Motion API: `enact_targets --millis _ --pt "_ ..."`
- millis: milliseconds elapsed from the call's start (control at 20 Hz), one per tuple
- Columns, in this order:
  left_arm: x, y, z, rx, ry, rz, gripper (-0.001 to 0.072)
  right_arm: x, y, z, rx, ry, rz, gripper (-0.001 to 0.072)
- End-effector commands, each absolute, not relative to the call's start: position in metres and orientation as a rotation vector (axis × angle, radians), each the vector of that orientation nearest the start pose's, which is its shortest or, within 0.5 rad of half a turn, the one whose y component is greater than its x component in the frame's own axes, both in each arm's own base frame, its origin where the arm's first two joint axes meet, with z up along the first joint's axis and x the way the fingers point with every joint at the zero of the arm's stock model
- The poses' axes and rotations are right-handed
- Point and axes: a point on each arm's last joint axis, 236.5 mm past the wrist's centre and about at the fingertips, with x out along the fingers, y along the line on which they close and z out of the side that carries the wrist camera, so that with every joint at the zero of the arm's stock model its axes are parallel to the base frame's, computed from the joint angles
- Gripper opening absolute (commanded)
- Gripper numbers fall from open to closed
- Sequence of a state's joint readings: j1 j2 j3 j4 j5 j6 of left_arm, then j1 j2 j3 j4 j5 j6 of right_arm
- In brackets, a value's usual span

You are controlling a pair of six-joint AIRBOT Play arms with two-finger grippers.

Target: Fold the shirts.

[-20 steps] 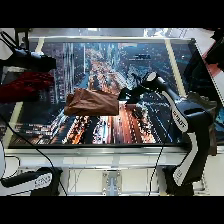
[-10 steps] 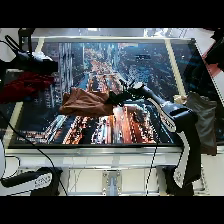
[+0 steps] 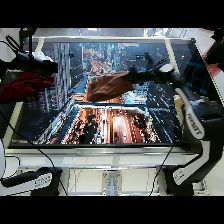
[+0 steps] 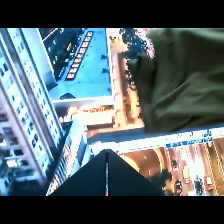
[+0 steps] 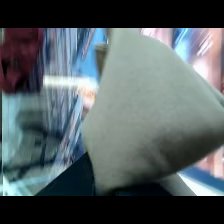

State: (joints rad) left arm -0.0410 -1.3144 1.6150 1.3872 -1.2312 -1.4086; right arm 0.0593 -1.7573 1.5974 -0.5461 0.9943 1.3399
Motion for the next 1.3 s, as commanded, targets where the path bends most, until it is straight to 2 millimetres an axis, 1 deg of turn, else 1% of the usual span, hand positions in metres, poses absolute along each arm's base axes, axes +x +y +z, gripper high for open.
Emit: enact_targets --millis 0,50,100,150,200,250,300,400,450,600,650,700,750,800,900,1100,1200,1250 --pt "0.450 -0.059 0.167 0.035 0.914 -0.245 0.0013 0.547 0.062 0.122 0.743 0.814 0.361 0.0018" --pt "0.450 -0.059 0.167 0.035 0.914 -0.245 0.0013 0.540 0.020 0.136 0.734 0.780 0.287 0.0018" --pt "0.450 -0.059 0.167 0.035 0.914 -0.245 0.0013 0.529 -0.020 0.146 0.721 0.761 0.205 0.0018" --pt "0.450 -0.059 0.167 0.034 0.914 -0.245 0.0013 0.515 -0.055 0.151 0.706 0.758 0.129 0.0018" --pt "0.450 -0.059 0.167 0.034 0.914 -0.245 0.0013 0.496 -0.091 0.155 0.690 0.765 0.049 0.0017" --pt "0.450 -0.059 0.167 0.034 0.914 -0.245 0.0013 0.476 -0.115 0.157 0.681 0.784 -0.002 0.0018" --pt "0.450 -0.059 0.167 0.034 0.914 -0.245 0.0013 0.455 -0.134 0.159 0.681 0.810 -0.039 0.0018" --pt "0.450 -0.059 0.167 0.034 0.914 -0.245 0.0013 0.417 -0.158 0.165 0.651 0.854 -0.100 0.0018" --pt "0.450 -0.059 0.167 0.034 0.915 -0.246 0.0013 0.400 -0.167 0.172 0.629 0.858 -0.126 0.0018" --pt "0.450 -0.059 0.167 0.034 0.915 -0.246 0.0013 0.358 -0.176 0.203 0.566 0.832 -0.190 0.0018" --pt "0.450 -0.059 0.167 0.034 0.915 -0.246 0.0013 0.341 -0.180 0.207 0.543 0.851 -0.226 0.0018" --pt "0.450 -0.059 0.167 0.032 0.915 -0.247 0.0013 0.321 -0.186 0.204 0.519 0.895 -0.278 0.0018" --pt "0.450 -0.060 0.167 0.030 0.915 -0.249 0.0013 0.299 -0.193 0.195 0.498 0.955 -0.338 0.0018" --pt "0.449 -0.060 0.167 0.031 0.918 -0.250 0.0013 0.285 -0.198 0.185 0.494 0.988 -0.386 0.0018" --pt "0.446 -0.060 0.165 0.032 0.933 -0.252 0.0013 0.262 -0.192 0.150 0.534 1.070 -0.412 0.0017" --pt "0.444 -0.060 0.163 0.033 0.945 -0.254 0.0013 0.205 -0.176 0.051 0.575 1.289 -0.491 0.0018" --pt "0.443 -0.060 0.163 0.033 0.948 -0.254 0.0013 0.178 -0.162 0.014 0.605 1.406 -0.499 0.0018" --pt "0.443 -0.060 0.163 0.033 0.948 -0.254 0.0013 0.166 -0.158 0.002 0.619 1.458 -0.516 0.0018"
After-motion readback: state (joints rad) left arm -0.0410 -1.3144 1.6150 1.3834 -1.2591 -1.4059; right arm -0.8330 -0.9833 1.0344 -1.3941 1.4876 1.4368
